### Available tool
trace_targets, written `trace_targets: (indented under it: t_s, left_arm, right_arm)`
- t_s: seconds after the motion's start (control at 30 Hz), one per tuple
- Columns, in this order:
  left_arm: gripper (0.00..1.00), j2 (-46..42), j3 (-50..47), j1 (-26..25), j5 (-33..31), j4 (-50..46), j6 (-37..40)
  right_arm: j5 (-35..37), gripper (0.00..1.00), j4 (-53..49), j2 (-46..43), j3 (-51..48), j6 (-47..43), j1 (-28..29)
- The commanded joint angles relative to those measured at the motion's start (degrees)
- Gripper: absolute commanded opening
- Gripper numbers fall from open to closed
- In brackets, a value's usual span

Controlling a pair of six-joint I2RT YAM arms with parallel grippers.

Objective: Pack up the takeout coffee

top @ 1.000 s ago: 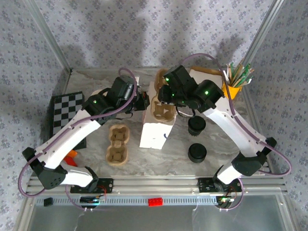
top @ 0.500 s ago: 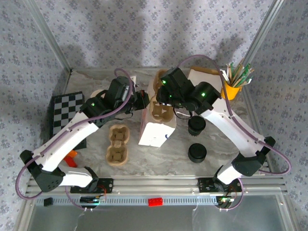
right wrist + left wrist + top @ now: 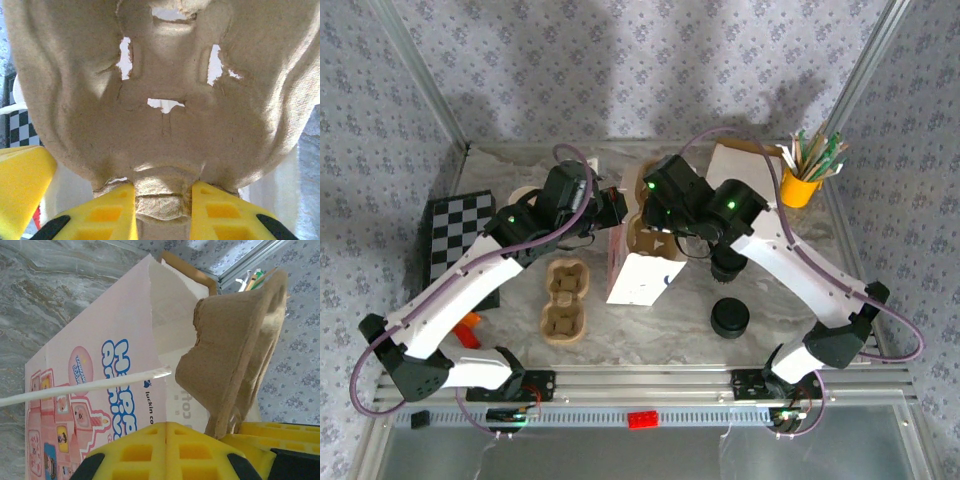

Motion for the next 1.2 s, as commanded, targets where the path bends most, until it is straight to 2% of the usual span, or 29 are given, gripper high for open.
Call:
trace_targets:
  t_s: [0.0,0.4,0.77,1.17]
  left_arm:
    - [0.0,-1.57,0.28,0.55,-1.39,0.49,0.58]
    - [0.0,-0.61,0.39,0.71,0.86,1.79,1.5]
    - [0.0,-1.16,-0.44,0.86,0.91,2.35,0.8]
    - [0.0,-2.08,-2.18,1.55,1.08,3.66,-1.22]
  right_arm:
    - [-0.43,0.26,-3.67,-0.41,-0.16,0.3,0.22]
    - [-5.95,0.26,-6.12,3.98,2.2,-1.64,-0.13]
    - [-7.41,0.26,-5.25,5.56,2.09,-2.85,-3.79]
    - [-7.96,0.27,-6.64,11.05,5.56,-3.14,-4.44]
